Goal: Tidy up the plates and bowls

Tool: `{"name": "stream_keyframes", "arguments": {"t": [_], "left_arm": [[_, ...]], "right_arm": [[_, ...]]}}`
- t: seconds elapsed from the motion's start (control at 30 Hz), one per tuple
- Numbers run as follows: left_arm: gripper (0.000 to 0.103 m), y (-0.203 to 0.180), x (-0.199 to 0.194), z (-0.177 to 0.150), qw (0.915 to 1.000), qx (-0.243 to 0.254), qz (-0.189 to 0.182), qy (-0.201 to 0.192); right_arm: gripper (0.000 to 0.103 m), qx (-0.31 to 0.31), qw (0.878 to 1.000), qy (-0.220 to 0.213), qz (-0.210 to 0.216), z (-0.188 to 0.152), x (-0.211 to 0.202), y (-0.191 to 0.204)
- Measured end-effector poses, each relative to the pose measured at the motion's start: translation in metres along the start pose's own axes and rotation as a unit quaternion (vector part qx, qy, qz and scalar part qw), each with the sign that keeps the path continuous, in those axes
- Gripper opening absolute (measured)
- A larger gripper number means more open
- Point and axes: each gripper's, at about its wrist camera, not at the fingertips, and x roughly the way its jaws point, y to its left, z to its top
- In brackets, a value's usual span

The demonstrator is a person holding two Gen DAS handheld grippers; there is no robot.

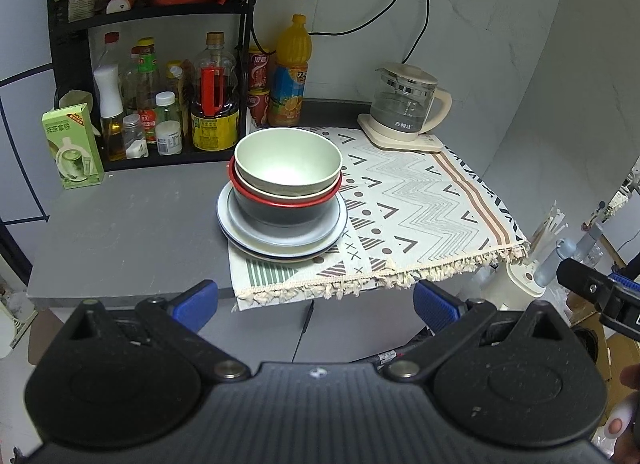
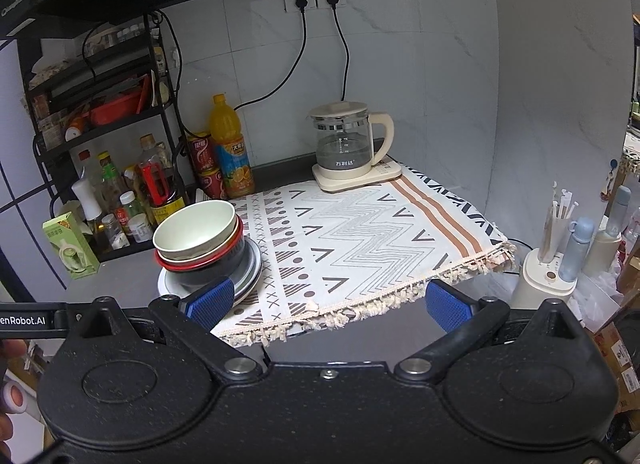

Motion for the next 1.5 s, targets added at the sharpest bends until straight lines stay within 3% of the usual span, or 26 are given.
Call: {"name": "stream_keyframes", "arguments": {"t": [1.5], "left_arm": [[0.103,-0.003,-0.011,-0.009,0.9998,0.013,0.011,-0.006]], "right_arm": [[0.103,0.003,0.999,0.025,0.023,-0.009,-0.005,-0.001]]}}
